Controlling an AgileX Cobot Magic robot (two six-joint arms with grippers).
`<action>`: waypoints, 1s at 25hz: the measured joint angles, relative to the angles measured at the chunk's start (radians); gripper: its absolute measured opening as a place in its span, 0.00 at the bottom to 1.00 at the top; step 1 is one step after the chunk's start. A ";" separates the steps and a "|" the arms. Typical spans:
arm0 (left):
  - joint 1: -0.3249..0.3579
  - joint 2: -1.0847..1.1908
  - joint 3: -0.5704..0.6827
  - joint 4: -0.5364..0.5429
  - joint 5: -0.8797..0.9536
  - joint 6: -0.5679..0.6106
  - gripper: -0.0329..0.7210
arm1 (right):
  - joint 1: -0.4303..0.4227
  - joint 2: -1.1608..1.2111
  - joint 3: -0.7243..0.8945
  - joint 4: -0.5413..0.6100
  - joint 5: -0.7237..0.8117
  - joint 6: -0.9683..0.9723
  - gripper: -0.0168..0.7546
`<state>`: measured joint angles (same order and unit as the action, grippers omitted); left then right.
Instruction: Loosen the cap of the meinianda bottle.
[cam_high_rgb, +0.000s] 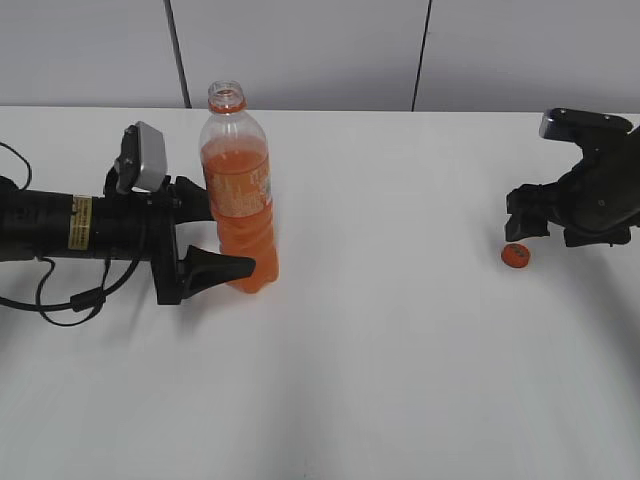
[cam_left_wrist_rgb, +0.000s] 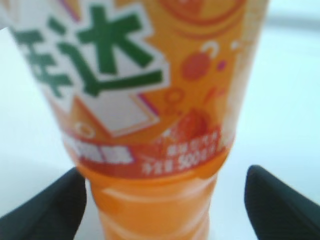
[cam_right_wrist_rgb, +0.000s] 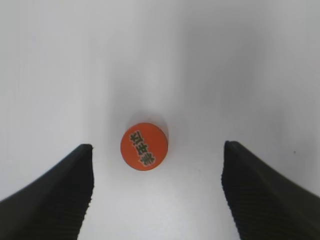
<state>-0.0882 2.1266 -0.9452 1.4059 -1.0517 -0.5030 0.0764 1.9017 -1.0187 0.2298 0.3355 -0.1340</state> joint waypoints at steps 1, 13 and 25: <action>0.011 0.000 0.000 0.010 -0.001 0.000 0.82 | 0.000 -0.013 0.000 0.000 0.001 0.000 0.79; 0.200 -0.041 0.000 0.286 0.016 -0.098 0.82 | 0.000 -0.158 0.001 0.000 -0.016 -0.022 0.79; 0.236 -0.291 -0.008 -0.030 0.605 -0.230 0.80 | 0.000 -0.274 -0.033 -0.065 -0.190 -0.045 0.79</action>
<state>0.1479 1.8353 -0.9527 1.3763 -0.4472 -0.7331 0.0764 1.6279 -1.0515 0.1653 0.1451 -0.1786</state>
